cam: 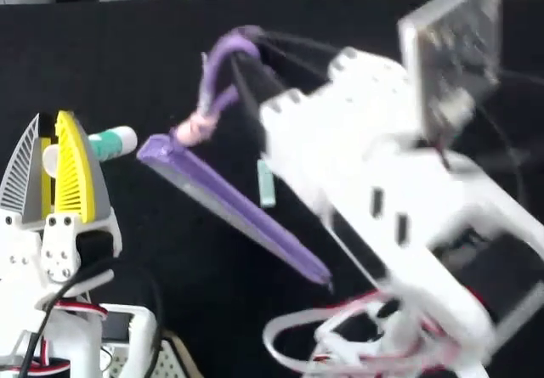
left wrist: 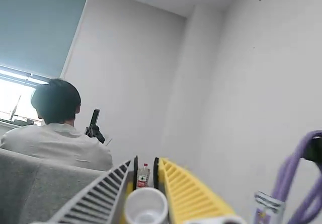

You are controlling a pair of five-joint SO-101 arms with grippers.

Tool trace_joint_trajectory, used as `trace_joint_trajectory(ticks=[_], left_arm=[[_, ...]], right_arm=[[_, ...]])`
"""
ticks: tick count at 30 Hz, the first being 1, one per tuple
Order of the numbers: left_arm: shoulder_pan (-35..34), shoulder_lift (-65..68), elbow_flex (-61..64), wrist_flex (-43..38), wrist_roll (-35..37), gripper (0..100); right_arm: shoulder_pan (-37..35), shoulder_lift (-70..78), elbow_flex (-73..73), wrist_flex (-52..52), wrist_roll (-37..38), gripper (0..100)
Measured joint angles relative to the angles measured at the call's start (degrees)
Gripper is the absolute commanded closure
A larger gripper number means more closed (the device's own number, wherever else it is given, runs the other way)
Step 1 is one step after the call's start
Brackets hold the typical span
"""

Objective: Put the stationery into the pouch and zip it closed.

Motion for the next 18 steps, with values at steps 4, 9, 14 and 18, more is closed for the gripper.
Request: trace_joint_trajectory(ticks=[4, 9, 14, 18], left_arm=[[0.0, 0.0, 0.0, 0.0, 0.0, 97], [0.0, 0.1, 1.9, 0.0, 0.0, 97], [0.0, 0.0, 3.3, 0.0, 1.7, 97], [0.0, 0.1, 3.8, 0.0, 8.1, 97]], right_arm=[[0.8, -5.6, -0.1, 2.3, 2.4, 98.4], [2.3, -14.0, -0.3, 6.2, 3.0, 98.4], [4.0, -19.8, -0.7, 9.8, 5.2, 98.5], [11.5, -19.9, 1.4, 9.8, 5.4, 98.8]])
